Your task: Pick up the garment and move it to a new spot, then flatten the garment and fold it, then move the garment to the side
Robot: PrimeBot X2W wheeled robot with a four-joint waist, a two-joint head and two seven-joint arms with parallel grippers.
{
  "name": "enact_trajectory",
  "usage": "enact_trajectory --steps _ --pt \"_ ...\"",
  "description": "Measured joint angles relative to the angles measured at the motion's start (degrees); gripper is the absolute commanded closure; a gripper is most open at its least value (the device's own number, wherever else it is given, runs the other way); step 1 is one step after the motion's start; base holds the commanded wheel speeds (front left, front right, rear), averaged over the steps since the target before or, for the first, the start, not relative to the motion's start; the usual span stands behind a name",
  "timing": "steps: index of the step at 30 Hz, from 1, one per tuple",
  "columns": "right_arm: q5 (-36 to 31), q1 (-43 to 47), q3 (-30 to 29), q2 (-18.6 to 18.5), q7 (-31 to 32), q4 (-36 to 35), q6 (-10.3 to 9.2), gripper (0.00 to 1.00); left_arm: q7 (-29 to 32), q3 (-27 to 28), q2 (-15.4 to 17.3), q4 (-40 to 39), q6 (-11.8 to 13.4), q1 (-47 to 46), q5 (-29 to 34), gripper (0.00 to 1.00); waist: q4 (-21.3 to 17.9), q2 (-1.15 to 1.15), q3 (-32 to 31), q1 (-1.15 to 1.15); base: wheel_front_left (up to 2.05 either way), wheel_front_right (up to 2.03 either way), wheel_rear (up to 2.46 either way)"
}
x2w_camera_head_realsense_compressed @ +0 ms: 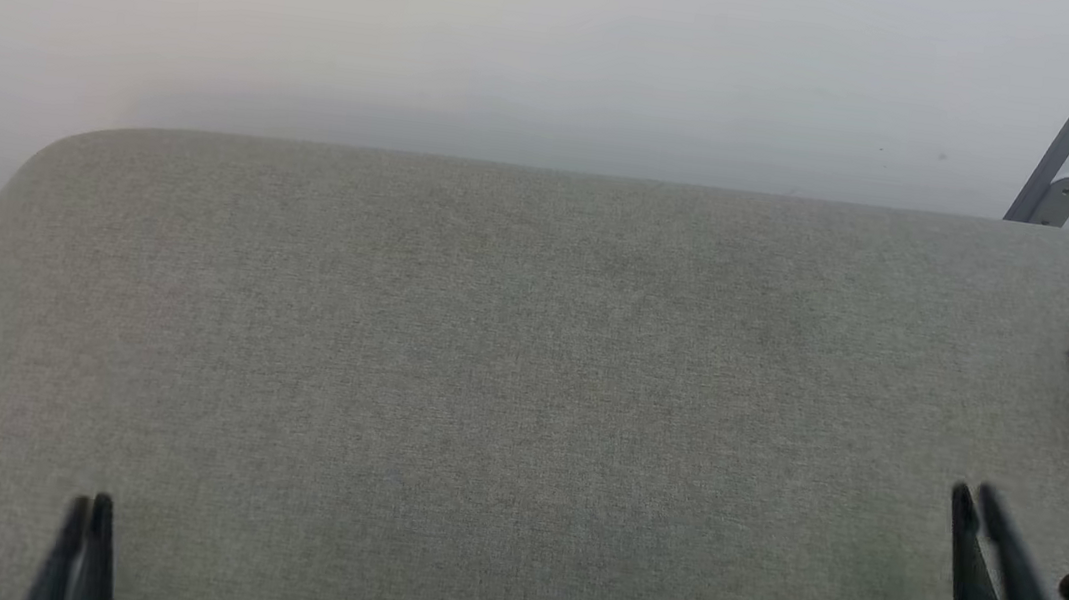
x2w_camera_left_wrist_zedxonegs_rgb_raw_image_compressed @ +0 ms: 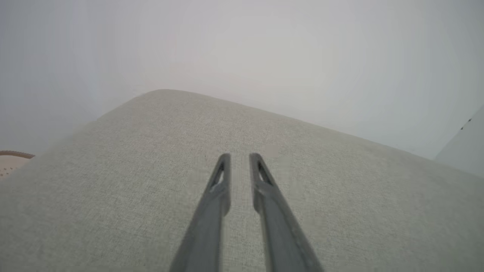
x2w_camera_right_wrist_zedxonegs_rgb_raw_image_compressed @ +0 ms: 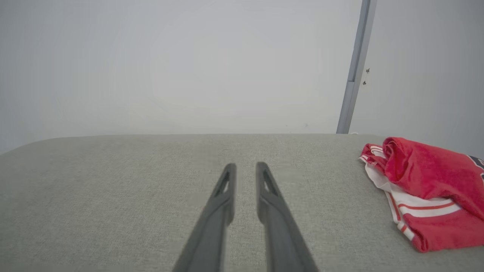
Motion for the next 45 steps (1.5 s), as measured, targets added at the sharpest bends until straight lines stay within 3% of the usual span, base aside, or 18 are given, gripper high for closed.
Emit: enact_trajectory --steps 45 --pt "38.0 -2.7 -1.4 3.7 10.4 0.9 -0.01 1.00 10.3 -0.2 -3.6 3.6 0.0 -7.3 -33.1 1.00 -0.7 0.00 0.4 0.00 0.00 0.00 0.00"
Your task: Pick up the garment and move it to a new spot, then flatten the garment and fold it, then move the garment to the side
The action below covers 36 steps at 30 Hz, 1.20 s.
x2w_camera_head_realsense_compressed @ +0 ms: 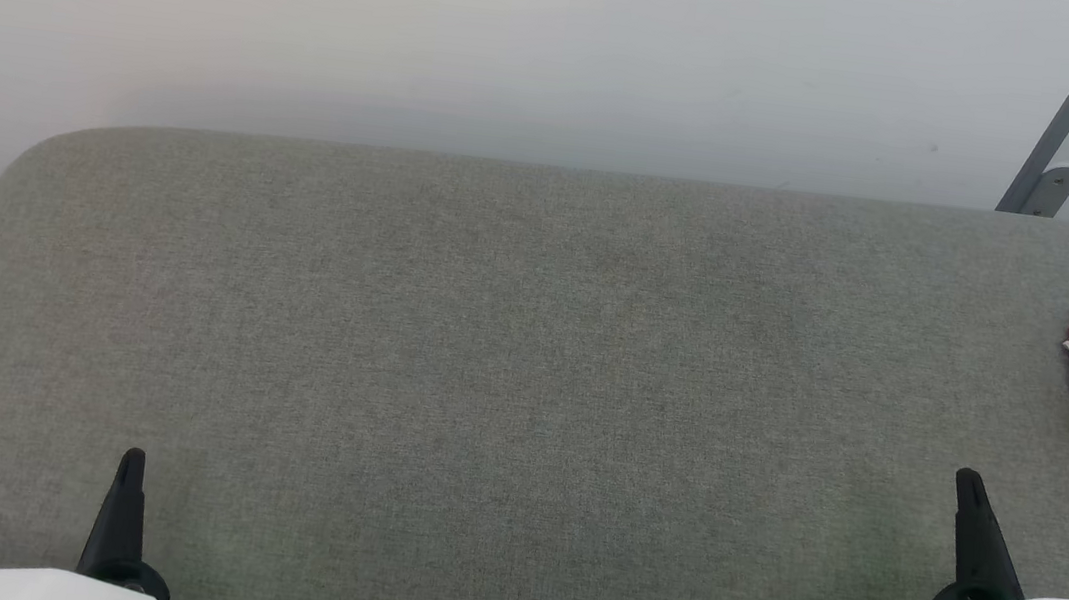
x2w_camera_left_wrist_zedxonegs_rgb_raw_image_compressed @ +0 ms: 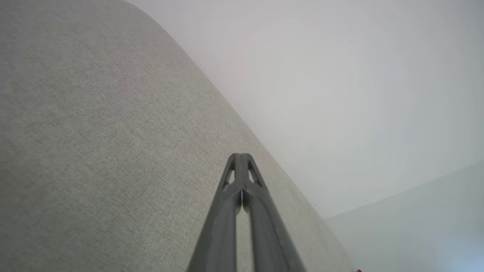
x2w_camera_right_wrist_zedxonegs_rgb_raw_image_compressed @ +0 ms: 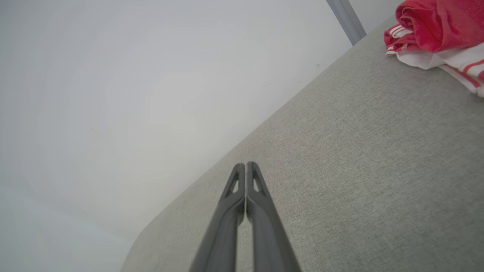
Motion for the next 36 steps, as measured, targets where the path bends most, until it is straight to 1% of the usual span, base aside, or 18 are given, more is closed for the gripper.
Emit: enact_trajectory --steps 17,36 --pt "10.7 -1.2 -0.5 1.0 3.0 0.0 0.00 1.00 3.0 0.0 -0.7 0.9 0.0 -2.4 -9.5 1.00 -0.3 0.00 0.1 0.00 0.00 0.00 0.00" --pt "21.0 -2.4 -0.8 1.9 5.7 0.1 0.00 1.00 5.8 0.0 -1.6 1.5 0.0 -4.8 -18.2 1.00 -0.6 0.00 0.3 0.00 0.00 0.00 0.00"
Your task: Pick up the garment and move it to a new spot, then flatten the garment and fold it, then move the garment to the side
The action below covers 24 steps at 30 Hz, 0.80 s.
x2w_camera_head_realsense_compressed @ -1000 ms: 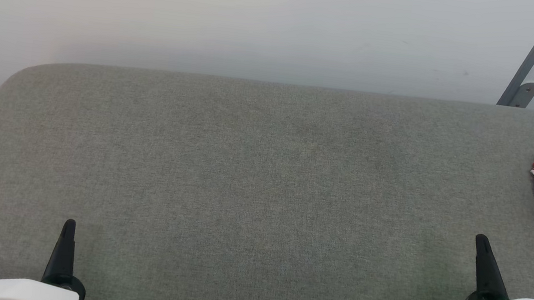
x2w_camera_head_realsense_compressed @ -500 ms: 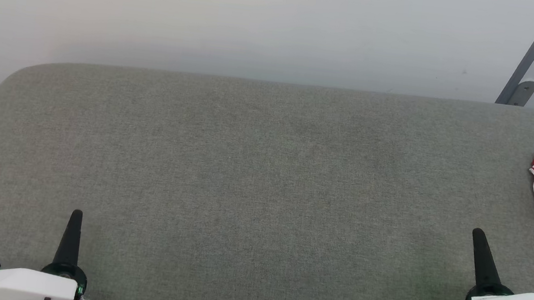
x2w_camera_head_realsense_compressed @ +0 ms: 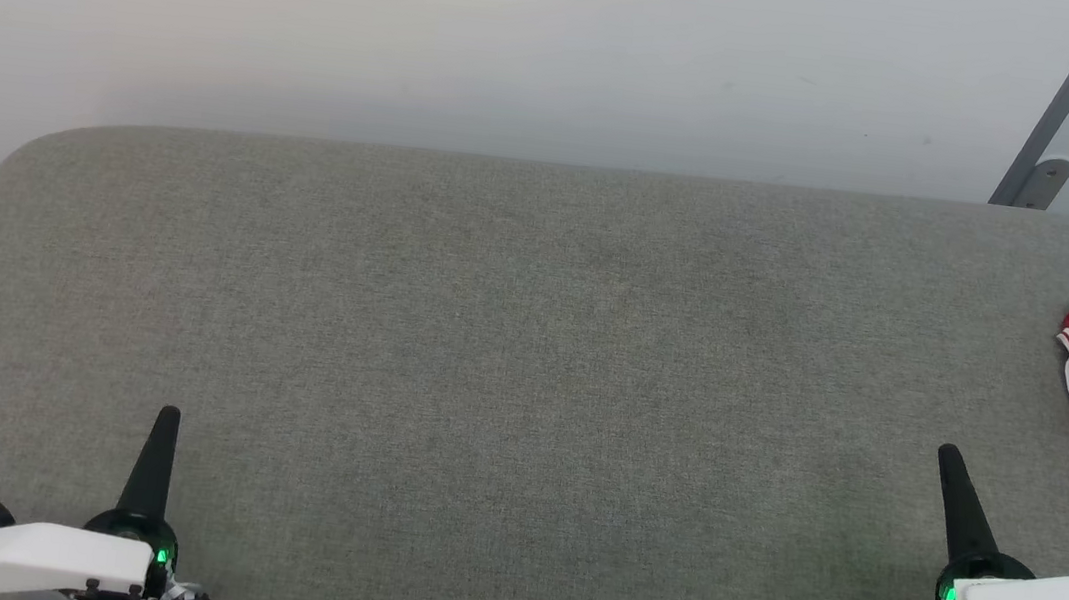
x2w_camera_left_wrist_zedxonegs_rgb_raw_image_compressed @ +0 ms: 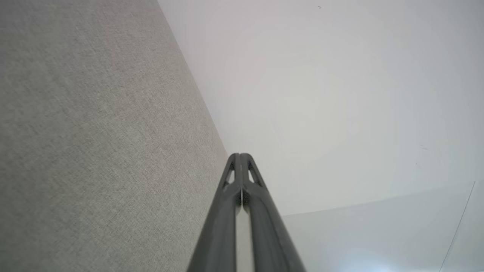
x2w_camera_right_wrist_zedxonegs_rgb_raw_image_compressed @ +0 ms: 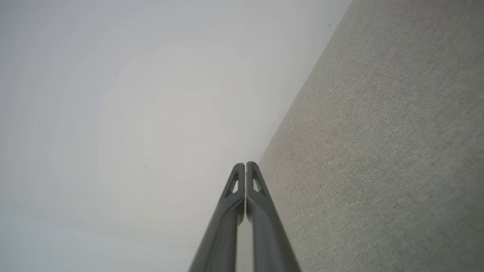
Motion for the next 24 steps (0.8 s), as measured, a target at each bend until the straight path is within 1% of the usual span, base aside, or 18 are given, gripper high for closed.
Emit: enact_trajectory --steps 24 --pt "10.3 -1.1 -0.3 0.9 2.8 0.1 0.00 1.00 2.8 0.0 -0.7 0.8 0.0 -2.5 -9.2 1.00 -0.4 0.00 0.2 0.00 0.00 0.00 0.00"
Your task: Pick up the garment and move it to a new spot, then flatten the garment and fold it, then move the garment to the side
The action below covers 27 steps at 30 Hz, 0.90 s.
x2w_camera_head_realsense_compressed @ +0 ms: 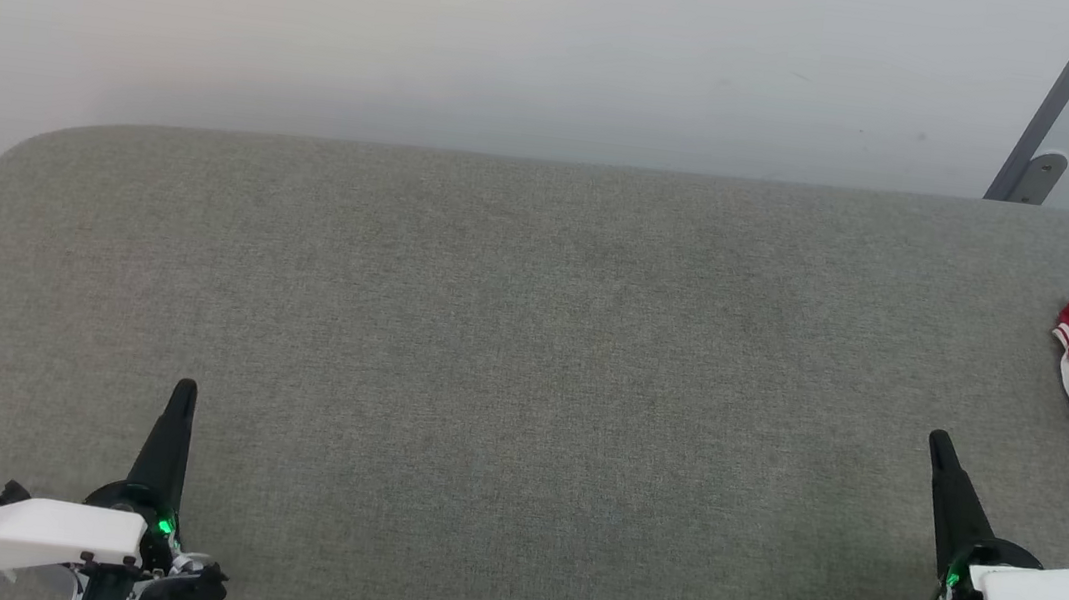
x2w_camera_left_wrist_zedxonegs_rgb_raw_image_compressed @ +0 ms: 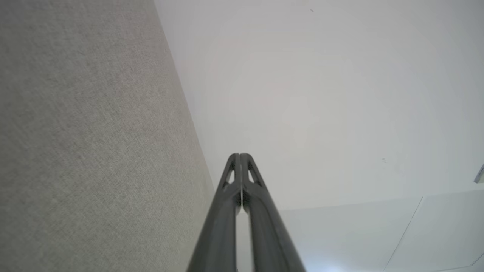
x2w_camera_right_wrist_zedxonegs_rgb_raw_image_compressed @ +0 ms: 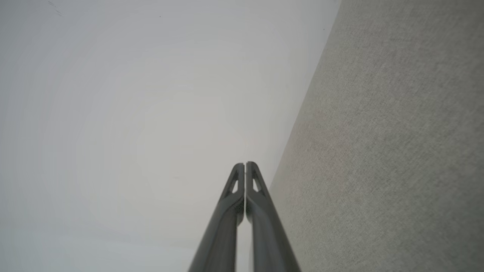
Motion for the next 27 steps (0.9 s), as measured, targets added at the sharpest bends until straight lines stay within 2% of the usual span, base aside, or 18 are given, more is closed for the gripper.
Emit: enact_trajectory --steps 22,27 --pt "8.6 -0.8 -0.4 0.8 2.5 0.0 0.00 1.00 2.4 0.0 -0.7 0.6 0.0 -2.1 -7.5 1.00 -0.4 0.00 0.2 0.00 0.00 0.00 0.00" --pt "8.8 -1.0 -0.4 0.9 2.5 0.1 0.00 1.00 2.5 0.0 -0.8 0.7 0.0 -2.2 -7.6 1.00 -0.4 0.00 0.2 0.00 0.00 0.00 0.00"
